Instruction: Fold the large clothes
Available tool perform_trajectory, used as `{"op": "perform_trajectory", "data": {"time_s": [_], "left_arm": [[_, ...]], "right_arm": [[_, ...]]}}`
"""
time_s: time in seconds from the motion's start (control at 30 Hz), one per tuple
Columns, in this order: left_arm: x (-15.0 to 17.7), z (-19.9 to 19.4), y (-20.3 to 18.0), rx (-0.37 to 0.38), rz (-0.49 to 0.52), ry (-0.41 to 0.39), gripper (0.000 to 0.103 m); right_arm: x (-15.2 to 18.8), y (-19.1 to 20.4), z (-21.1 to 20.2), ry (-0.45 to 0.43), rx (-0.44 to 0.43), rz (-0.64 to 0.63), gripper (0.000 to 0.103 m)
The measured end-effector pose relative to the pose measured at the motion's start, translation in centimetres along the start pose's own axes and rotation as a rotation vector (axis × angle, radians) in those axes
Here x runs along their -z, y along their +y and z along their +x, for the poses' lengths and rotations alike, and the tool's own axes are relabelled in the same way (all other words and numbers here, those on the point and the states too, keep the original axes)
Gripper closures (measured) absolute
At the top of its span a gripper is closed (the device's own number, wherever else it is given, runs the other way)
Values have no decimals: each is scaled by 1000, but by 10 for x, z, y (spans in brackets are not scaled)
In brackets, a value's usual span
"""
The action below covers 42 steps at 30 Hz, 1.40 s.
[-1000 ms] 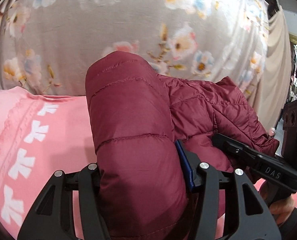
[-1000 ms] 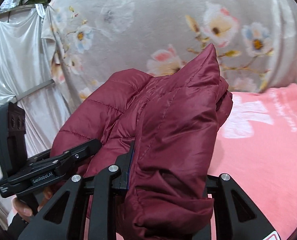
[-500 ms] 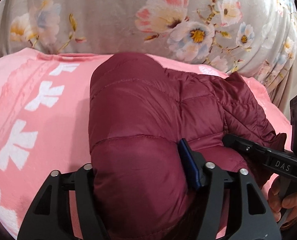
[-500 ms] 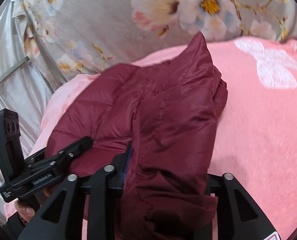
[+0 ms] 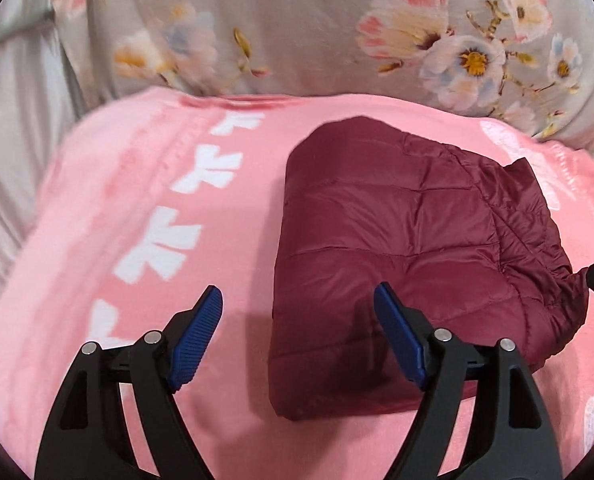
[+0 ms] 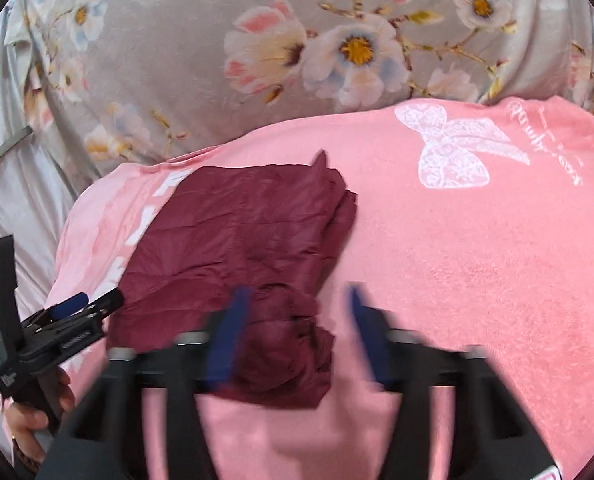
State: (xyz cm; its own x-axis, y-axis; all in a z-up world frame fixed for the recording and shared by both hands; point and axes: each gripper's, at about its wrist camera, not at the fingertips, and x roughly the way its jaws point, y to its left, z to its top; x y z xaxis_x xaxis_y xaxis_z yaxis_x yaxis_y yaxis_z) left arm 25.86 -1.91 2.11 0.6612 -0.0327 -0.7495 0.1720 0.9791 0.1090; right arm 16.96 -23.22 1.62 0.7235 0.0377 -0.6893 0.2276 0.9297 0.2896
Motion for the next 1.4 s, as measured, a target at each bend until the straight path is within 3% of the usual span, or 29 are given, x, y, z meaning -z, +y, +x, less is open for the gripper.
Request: {"op": "perform_trajectory", "data": {"time_s": [0.1, 0.27, 0.43, 0.7, 1.4], "left_arm": [[1, -2, -22, -54, 17, 3, 26], [16, 14, -36, -84, -16, 44, 26], [30, 27, -36, -91, -24, 24, 18], [44, 33, -47, -145, 1, -40, 17], [45, 38, -45, -137, -18, -34, 12]], "right_arm": [[4, 23, 10, 10, 47, -82, 96], [25, 20, 40, 65, 137, -105, 97], [40, 5, 63, 106, 121, -71, 99], [50, 11, 73, 90, 157, -127, 98], [51, 13, 75, 90, 161, -137, 97]]}}
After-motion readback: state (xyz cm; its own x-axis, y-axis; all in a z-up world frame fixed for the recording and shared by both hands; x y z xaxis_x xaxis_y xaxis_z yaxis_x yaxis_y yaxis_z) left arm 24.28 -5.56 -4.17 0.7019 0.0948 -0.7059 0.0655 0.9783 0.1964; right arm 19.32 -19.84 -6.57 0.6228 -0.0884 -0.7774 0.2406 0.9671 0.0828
